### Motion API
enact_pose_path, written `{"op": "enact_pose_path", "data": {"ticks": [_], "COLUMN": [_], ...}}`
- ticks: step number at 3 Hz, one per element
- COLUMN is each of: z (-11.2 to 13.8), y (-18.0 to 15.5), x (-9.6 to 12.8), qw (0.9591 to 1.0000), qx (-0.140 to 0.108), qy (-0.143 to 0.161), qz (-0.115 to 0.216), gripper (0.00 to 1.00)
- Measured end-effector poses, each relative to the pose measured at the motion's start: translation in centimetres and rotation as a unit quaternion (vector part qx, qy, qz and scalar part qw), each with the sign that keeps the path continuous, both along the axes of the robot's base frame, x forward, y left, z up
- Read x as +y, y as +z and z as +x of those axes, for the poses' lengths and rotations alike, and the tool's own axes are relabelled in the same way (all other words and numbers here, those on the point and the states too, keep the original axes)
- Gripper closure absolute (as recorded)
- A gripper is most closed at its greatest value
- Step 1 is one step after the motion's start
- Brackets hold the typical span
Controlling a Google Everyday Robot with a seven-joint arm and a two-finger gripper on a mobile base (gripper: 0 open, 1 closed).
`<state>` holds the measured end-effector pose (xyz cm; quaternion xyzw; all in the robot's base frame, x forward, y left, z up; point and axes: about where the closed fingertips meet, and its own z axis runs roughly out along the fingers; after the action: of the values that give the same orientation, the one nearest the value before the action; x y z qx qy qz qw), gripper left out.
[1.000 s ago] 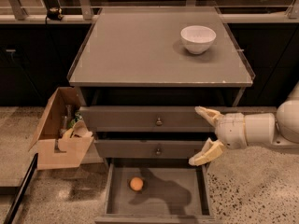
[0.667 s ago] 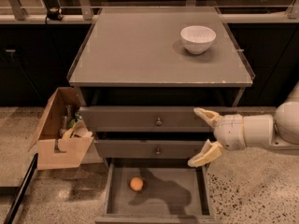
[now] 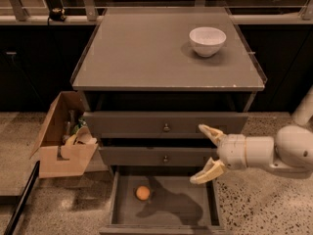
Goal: Pick orange from bottom drawer and place on counter
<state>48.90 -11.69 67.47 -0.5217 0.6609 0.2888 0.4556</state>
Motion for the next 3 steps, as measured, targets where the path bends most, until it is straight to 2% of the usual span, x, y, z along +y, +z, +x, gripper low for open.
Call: {"op": "enact_pose_path", "data": {"ticks": [1, 2, 3], "z": [0.2, 0.4, 0.5], "y": [-4.0, -9.2, -13.5], "x": [-0.1, 0.0, 0.4], "qw": [0.9996, 0.9985, 0.9974], "qx": [0.012, 0.033, 0.053], "qy": [-0.025, -0.042, -0.046], "qz": [0.012, 0.011, 0.014], "gripper": [0.00, 0.00, 0.00]}}
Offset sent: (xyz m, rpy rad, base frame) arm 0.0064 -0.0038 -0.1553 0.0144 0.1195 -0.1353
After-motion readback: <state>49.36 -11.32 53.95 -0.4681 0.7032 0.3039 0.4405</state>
